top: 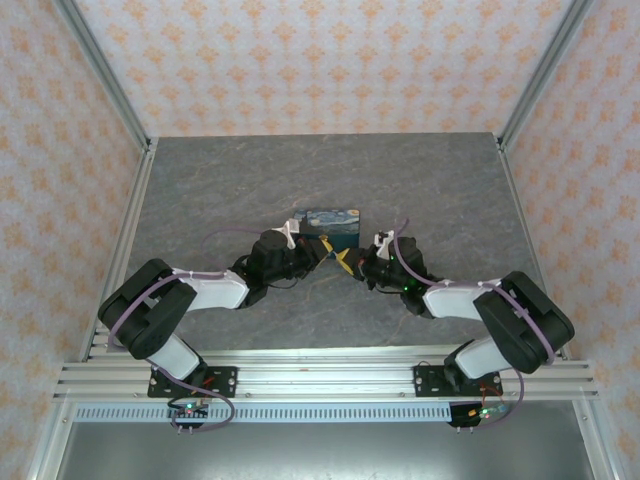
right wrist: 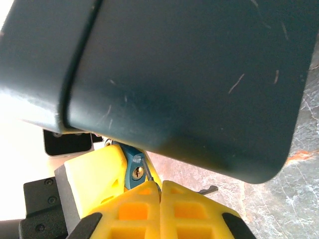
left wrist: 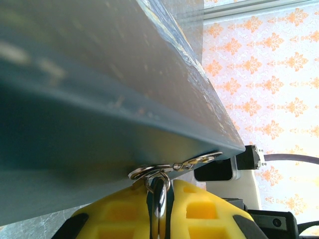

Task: Unlock the padlock with the key

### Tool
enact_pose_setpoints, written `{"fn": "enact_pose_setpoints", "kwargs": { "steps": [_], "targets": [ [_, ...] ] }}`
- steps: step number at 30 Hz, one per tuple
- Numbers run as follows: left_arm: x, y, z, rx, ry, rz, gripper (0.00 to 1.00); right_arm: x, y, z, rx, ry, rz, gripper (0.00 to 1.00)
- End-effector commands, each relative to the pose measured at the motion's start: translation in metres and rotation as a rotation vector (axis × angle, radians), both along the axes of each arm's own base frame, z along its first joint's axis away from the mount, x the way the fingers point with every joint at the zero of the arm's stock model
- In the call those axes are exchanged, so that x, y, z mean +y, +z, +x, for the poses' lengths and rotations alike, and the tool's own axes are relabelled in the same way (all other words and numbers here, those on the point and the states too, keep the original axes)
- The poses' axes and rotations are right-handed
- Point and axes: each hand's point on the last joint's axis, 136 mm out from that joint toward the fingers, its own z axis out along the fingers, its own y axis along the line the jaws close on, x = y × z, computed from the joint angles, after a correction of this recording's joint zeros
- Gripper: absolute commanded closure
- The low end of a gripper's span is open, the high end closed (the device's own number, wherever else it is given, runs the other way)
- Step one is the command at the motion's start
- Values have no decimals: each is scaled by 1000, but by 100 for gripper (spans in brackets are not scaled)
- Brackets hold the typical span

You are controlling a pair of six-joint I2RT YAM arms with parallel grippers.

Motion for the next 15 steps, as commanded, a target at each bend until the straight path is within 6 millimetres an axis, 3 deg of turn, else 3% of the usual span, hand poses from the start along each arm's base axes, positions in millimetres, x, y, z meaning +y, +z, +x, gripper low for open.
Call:
{"fn": "enact_pose_setpoints", "kwargs": {
  "steps": [1, 15],
  "targets": [
    [-2, 21, 3, -54, -5, -46, 100, 9, 18, 9, -53, -4, 33, 100],
    [-1, 16, 2, -49, -9, -28, 100, 8, 21, 8, -60, -4, 32, 100]
  ]
}}
